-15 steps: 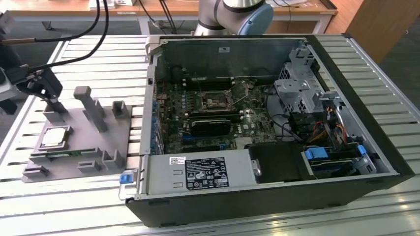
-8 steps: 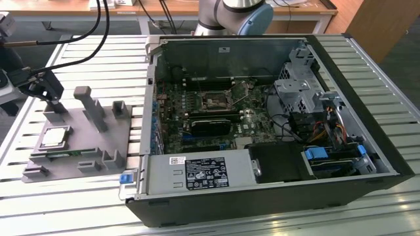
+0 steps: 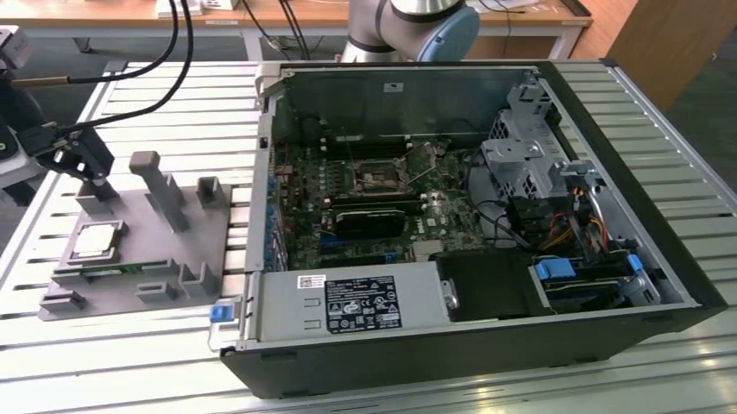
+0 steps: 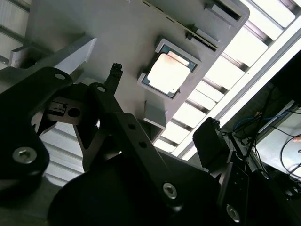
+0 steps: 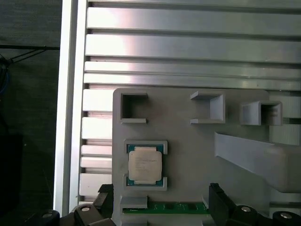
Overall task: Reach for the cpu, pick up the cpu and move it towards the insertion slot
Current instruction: 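Pick up the cpu and move it towards the insertion slot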
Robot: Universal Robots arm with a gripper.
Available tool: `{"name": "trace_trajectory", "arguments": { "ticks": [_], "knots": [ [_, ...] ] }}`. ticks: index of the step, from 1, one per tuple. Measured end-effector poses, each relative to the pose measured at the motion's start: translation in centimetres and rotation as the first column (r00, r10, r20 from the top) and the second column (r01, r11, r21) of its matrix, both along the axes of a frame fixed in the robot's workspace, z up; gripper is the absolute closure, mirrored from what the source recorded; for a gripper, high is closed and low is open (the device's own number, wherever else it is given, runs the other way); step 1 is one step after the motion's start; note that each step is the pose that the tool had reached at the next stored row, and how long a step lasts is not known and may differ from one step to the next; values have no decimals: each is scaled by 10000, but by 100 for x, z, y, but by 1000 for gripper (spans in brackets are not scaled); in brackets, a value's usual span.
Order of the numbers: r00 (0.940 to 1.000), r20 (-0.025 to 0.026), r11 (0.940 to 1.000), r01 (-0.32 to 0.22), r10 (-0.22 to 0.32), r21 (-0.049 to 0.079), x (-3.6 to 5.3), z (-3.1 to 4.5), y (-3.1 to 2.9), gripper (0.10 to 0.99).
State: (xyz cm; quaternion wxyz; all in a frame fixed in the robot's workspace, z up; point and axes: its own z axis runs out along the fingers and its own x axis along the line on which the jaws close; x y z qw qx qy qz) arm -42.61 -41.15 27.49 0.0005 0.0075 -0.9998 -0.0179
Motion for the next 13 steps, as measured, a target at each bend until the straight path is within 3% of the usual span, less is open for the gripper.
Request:
{"name": "trace_trajectory", "arguments": {
  "ticks": [13],
  "knots": [
    [10000, 0, 10000, 0, 0, 0, 0, -106, 0, 204]
  ]
}}
